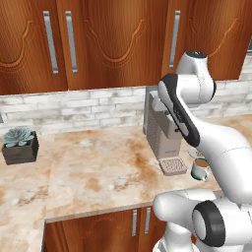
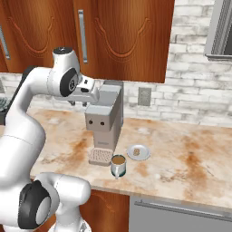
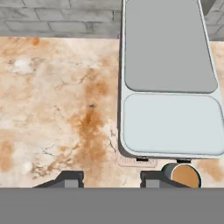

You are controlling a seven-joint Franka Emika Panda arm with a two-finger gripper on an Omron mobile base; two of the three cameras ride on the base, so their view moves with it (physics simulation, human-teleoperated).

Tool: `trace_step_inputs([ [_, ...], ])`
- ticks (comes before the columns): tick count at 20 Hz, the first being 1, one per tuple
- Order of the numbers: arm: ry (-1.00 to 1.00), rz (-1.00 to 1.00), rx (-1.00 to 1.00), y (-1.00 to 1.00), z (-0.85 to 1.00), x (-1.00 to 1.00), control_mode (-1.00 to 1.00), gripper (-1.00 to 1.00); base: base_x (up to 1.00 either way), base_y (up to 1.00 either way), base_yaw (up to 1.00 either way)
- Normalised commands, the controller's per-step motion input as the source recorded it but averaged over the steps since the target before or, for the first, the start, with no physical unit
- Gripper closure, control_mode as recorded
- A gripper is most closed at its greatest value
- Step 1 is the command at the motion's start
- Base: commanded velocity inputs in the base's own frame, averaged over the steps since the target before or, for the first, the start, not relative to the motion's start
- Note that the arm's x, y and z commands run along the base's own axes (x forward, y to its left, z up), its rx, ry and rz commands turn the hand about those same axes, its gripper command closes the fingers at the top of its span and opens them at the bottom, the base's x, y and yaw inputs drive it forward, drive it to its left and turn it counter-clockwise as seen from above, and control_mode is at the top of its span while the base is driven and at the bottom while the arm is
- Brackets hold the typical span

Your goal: Take a sugar cube from the saucer and place it inside the coffee. Then, grab milk from the fridge and place it next to the coffee on the counter to sweeten the coffee.

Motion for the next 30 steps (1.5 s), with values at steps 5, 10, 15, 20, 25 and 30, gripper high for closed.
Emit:
trace_step_inputs([
  [5,0.00,0.00,-0.02,0.03,0.00,-0.28,-1.00,-1.00,0.00,0.00,0.00],
  [10,-0.05,0.04,-0.01,-0.38,0.00,-1.00,-1.00,-1.00,0.00,0.00,0.00],
  [15,-0.07,0.26,0.02,-1.00,0.00,-1.00,-1.00,-1.00,0.00,0.00,0.00],
  [20,-0.10,0.55,0.02,-1.00,0.00,-0.95,-1.00,-1.00,0.00,0.00,0.00],
  [25,-0.14,0.62,0.00,-1.00,-0.10,-0.65,-1.00,-1.00,0.00,0.00,0.00],
  [30,0.00,0.38,0.07,-1.00,-0.36,0.39,-1.00,-1.00,0.00,0.00,0.00],
])
